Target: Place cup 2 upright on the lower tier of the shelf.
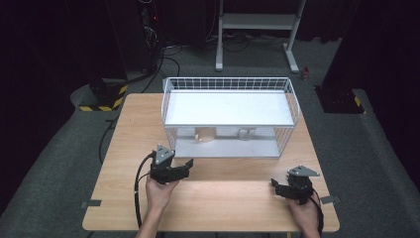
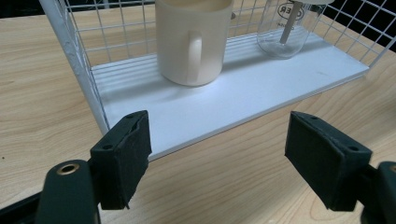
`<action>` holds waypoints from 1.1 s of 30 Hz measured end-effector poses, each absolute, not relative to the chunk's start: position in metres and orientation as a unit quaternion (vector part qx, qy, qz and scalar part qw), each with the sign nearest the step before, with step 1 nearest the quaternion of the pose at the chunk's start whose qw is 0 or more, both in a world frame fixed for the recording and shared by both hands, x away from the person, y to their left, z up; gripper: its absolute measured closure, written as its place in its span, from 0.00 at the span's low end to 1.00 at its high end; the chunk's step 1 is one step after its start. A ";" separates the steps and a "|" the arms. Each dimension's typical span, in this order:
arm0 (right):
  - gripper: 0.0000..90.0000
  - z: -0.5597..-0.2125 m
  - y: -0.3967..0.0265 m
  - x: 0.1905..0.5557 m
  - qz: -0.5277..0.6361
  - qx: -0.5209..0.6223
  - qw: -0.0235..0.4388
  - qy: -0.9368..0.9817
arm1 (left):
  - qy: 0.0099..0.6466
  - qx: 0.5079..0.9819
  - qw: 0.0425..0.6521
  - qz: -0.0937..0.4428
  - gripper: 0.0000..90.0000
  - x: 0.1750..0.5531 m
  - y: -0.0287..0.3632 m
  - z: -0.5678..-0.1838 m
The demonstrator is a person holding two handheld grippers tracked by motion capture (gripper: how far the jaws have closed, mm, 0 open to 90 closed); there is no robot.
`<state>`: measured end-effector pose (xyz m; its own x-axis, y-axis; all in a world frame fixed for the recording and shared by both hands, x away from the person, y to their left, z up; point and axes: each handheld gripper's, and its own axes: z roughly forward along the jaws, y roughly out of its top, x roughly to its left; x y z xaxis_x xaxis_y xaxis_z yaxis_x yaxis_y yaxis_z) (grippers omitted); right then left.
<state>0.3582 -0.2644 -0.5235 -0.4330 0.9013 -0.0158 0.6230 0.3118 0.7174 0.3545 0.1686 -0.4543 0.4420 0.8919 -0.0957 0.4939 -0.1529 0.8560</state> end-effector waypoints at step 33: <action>0.25 -0.524 -0.264 0.358 0.326 0.487 0.214 0.782 | 0.494 0.716 0.437 0.229 0.25 0.337 0.191 -0.461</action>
<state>0.3582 -0.2644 -0.5235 -0.4342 0.9006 -0.0179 0.6214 0.3138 0.7179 0.3374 0.1911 -0.4613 0.4072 0.9074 -0.1037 0.5075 -0.1304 0.8517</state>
